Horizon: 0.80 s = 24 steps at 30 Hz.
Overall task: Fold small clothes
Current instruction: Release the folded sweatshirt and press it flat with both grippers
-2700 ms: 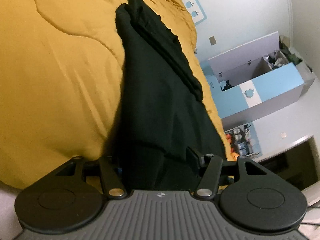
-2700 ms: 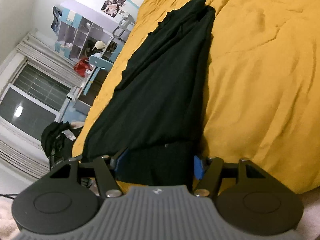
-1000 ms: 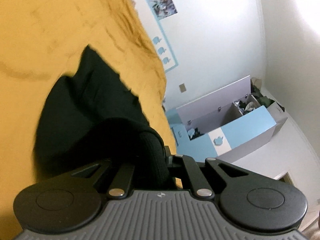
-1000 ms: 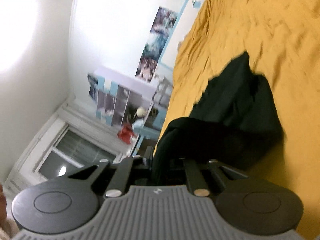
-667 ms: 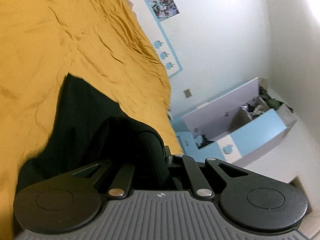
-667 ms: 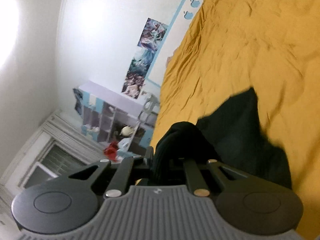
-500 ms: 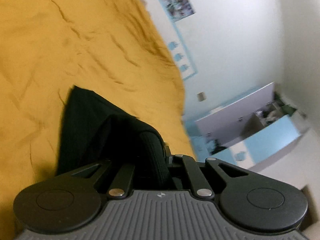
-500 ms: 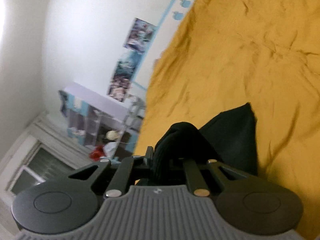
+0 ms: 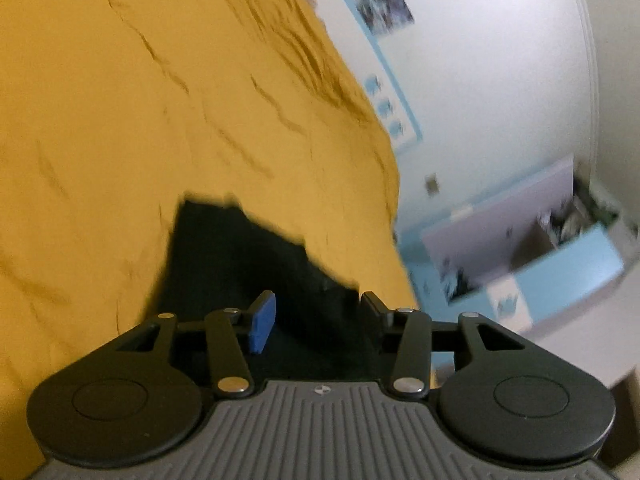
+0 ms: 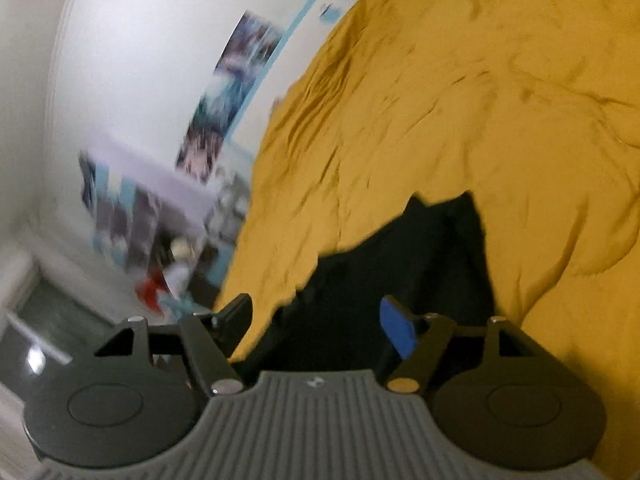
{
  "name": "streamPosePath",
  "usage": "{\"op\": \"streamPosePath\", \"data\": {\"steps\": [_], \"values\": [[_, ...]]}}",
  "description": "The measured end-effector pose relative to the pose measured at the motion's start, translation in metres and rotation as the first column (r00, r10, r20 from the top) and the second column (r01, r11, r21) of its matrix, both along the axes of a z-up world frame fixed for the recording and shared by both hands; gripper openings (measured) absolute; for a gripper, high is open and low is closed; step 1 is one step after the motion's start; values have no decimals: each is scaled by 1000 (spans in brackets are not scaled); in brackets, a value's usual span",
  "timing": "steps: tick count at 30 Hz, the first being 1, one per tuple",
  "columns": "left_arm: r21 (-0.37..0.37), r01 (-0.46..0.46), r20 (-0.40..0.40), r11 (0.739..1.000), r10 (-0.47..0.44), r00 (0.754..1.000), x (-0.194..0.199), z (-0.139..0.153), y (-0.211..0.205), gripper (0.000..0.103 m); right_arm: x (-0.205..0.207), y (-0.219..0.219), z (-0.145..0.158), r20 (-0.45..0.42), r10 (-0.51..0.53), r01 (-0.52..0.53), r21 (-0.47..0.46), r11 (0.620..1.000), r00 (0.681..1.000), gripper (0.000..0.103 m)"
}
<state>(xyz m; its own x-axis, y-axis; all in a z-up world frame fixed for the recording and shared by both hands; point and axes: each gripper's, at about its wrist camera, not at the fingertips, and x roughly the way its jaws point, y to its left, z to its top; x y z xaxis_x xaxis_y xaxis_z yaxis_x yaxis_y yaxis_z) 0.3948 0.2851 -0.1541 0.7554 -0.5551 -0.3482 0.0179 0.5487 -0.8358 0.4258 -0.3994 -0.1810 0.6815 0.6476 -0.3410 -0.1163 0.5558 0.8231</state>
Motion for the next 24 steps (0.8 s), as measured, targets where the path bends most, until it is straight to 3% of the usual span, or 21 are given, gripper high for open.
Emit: {"op": "streamPosePath", "data": {"steps": [3, 5, 7, 9, 10, 14, 17, 21, 23, 24], "values": [[204, 88, -44, 975, -80, 996, -13, -1, -36, 53, -22, 23, 15, 22, 3, 2, -239, 971, 1000, 68], [345, 133, -56, 929, -121, 991, -15, 0, -55, 53, -33, 44, 19, 61, 47, -12, -471, 882, 997, 68], [407, 136, -44, 903, -129, 991, -15, 0, -64, 53, -38, 63, 20, 98, 109, -26, -618, 786, 989, 67], [456, 111, -26, 883, -112, 993, -11, 1, -68, 53, -38, 69, 17, 142, 113, 21, -708, 706, 983, 67], [479, 82, -15, 874, -86, 996, 1, 4, -64, 53, -36, 69, 16, 156, 109, 39, -726, 686, 982, 67], [558, -45, 41, 828, 26, 999, 33, 7, -55, 53, -12, 64, 9, 181, 118, 58, -744, 665, 976, 67], [650, -66, 37, 757, 56, 998, 52, 1, -53, 53, 21, 70, 2, 188, 107, 76, -761, 644, 976, 67], [682, -32, -14, 731, 57, 998, 81, -11, -59, 53, 57, 75, -9, 179, 86, 79, -749, 658, 980, 68], [679, -31, -13, 733, 54, 998, 86, -18, -62, 53, 71, 77, -16, 169, 57, 91, -753, 651, 984, 67], [673, -30, -1, 739, 42, 999, 85, -19, -63, 45, 77, 78, -20, 155, 51, 84, -751, 655, 987, 66]]}}
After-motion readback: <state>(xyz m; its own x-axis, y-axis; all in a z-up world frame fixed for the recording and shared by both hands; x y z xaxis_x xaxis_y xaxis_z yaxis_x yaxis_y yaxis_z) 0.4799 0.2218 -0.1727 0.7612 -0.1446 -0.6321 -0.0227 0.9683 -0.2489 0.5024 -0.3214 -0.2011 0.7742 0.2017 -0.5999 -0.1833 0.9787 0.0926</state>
